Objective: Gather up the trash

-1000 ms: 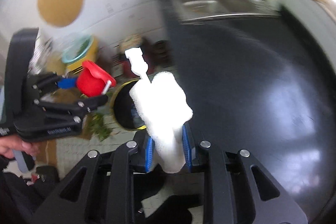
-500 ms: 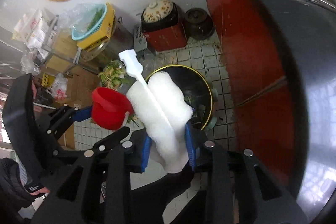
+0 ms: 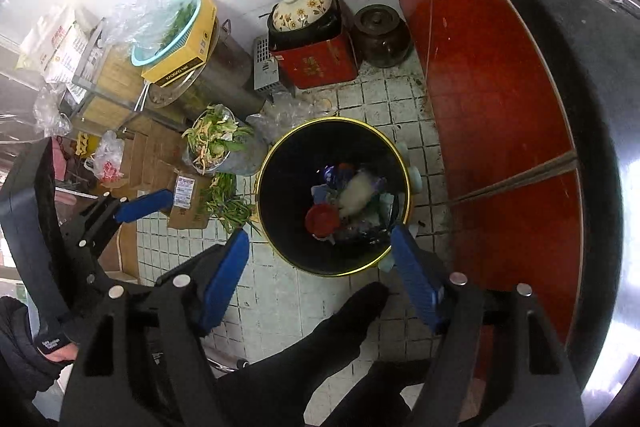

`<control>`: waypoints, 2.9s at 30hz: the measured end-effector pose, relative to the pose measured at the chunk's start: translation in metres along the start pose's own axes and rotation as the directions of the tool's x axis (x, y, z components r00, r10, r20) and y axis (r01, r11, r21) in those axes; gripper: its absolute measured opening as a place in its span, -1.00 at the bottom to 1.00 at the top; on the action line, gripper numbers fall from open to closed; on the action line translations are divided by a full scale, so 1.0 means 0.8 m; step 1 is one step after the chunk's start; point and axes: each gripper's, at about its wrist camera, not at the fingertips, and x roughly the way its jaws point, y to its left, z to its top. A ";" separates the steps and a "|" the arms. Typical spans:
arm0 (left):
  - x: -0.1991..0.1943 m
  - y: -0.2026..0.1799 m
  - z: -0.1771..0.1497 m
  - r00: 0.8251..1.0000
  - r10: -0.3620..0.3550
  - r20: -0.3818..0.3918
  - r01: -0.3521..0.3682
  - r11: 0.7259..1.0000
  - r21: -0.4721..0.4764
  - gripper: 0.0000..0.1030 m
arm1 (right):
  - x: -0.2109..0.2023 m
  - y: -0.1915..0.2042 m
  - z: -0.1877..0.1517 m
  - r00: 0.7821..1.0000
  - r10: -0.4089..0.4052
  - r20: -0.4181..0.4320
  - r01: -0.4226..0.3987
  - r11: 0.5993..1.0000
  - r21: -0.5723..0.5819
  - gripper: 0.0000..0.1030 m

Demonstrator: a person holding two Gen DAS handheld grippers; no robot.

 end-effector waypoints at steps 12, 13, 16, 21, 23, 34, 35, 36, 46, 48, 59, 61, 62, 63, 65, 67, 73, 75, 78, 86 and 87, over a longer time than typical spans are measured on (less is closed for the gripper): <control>-0.101 -0.126 0.037 0.998 0.046 0.034 -0.052 0.981 0.188 0.79 | -0.202 -0.032 -0.091 0.968 -0.079 0.239 0.064 0.996 0.067 0.65; -0.115 -0.154 0.043 0.999 0.022 0.048 -0.033 0.973 0.228 0.79 | -0.220 -0.040 -0.102 0.961 -0.101 0.256 0.081 0.993 0.086 0.65; -0.141 -0.227 0.053 0.997 -0.044 0.066 0.021 0.947 0.319 0.81 | -0.295 -0.080 -0.156 0.925 -0.200 0.323 0.137 0.969 0.206 0.70; -0.173 -0.379 0.049 0.985 -0.170 0.041 0.124 0.843 0.524 0.81 | -0.405 -0.156 -0.277 0.820 -0.466 0.333 0.270 0.828 0.492 0.79; -0.185 -0.443 0.040 0.977 -0.211 0.019 0.157 0.782 0.603 0.81 | -0.442 -0.185 -0.342 0.774 -0.568 0.280 0.302 0.719 0.625 0.81; -0.223 -0.672 -0.031 0.960 -0.258 -0.109 0.244 0.582 0.776 0.81 | -0.530 -0.227 -0.606 0.649 -0.760 -0.038 0.231 0.150 0.961 0.86; -0.222 -0.676 -0.035 0.961 -0.251 -0.111 0.241 0.575 0.782 0.81 | -0.532 -0.228 -0.616 0.645 -0.762 -0.046 0.217 0.125 0.968 0.86; -0.222 -0.685 -0.044 0.964 -0.240 -0.116 0.235 0.561 0.793 0.81 | -0.533 -0.224 -0.620 0.642 -0.765 -0.055 0.206 0.103 0.973 0.86; -0.224 -0.698 -0.053 0.968 -0.221 -0.115 0.219 0.534 0.817 0.81 | -0.533 -0.220 -0.638 0.666 -0.745 -0.041 0.157 0.085 0.984 0.86; -0.223 -0.696 -0.053 0.969 -0.218 -0.113 0.215 0.535 0.817 0.81 | -0.533 -0.216 -0.633 0.671 -0.740 -0.033 0.150 0.092 0.984 0.86; -0.223 -0.684 -0.042 0.970 -0.221 -0.104 0.213 0.556 0.803 0.81 | -0.532 -0.220 -0.619 0.676 -0.737 -0.033 0.171 0.113 0.979 0.86; -0.223 -0.683 -0.042 0.970 -0.221 -0.103 0.212 0.557 0.803 0.81 | -0.531 -0.219 -0.618 0.678 -0.734 -0.033 0.171 0.114 0.979 0.86; -0.223 -0.683 -0.042 0.970 -0.221 -0.103 0.212 0.557 0.803 0.81 | -0.531 -0.220 -0.617 0.679 -0.734 -0.031 0.171 0.116 0.978 0.86; -0.223 -0.682 -0.041 0.970 -0.221 -0.103 0.212 0.558 0.802 0.81 | -0.532 -0.220 -0.615 0.679 -0.734 -0.030 0.172 0.119 0.978 0.86; -0.223 -0.682 -0.041 0.970 -0.223 -0.102 0.212 0.558 0.802 0.81 | -0.533 -0.220 -0.613 0.677 -0.735 -0.030 0.175 0.121 0.977 0.86; -0.224 -0.682 -0.041 0.969 -0.224 -0.100 0.212 0.556 0.804 0.81 | -0.533 -0.220 -0.612 0.675 -0.737 -0.032 0.178 0.121 0.977 0.86; -0.224 -0.681 -0.041 0.969 -0.226 -0.097 0.209 0.554 0.806 0.81 | -0.533 -0.222 -0.611 0.678 -0.734 -0.029 0.176 0.125 0.976 0.86; -0.224 -0.682 -0.041 0.969 -0.225 -0.097 0.209 0.554 0.806 0.81 | -0.533 -0.222 -0.610 0.678 -0.734 -0.029 0.179 0.127 0.976 0.86; -0.223 -0.682 -0.041 0.969 -0.226 -0.095 0.208 0.555 0.806 0.81 | -0.532 -0.224 -0.609 0.682 -0.731 -0.028 0.177 0.128 0.976 0.86; -0.222 -0.682 -0.040 0.969 -0.226 -0.096 0.209 0.554 0.806 0.81 | -0.531 -0.226 -0.606 0.683 -0.730 -0.028 0.179 0.130 0.975 0.86; -0.222 -0.682 -0.040 0.969 -0.226 -0.096 0.209 0.555 0.806 0.81 | -0.531 -0.225 -0.606 0.682 -0.731 -0.028 0.180 0.130 0.975 0.86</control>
